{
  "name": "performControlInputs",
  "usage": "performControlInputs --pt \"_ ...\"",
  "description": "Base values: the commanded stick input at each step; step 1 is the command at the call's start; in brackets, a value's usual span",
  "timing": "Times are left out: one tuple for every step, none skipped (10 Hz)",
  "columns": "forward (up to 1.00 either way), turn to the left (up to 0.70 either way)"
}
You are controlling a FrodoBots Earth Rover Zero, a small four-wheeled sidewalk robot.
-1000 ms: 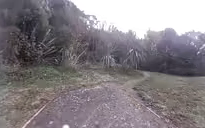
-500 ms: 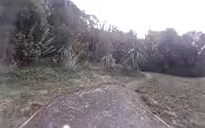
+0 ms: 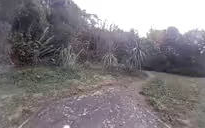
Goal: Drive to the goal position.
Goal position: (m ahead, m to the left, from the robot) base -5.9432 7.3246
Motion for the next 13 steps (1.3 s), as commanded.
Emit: performControlInputs --pt "0.45 0.27" --pt "0.45 0.27" --pt "0.45 0.27" --pt "0.45 0.27" --pt "0.45 0.27" --pt "0.45 0.27" --pt "0.43 0.27" --pt "0.28 0.27" --pt "0.13 0.28" --pt "0.05 0.21" --pt "0.02 0.09" --pt "0.0 0.0" --pt "0.0 0.0"
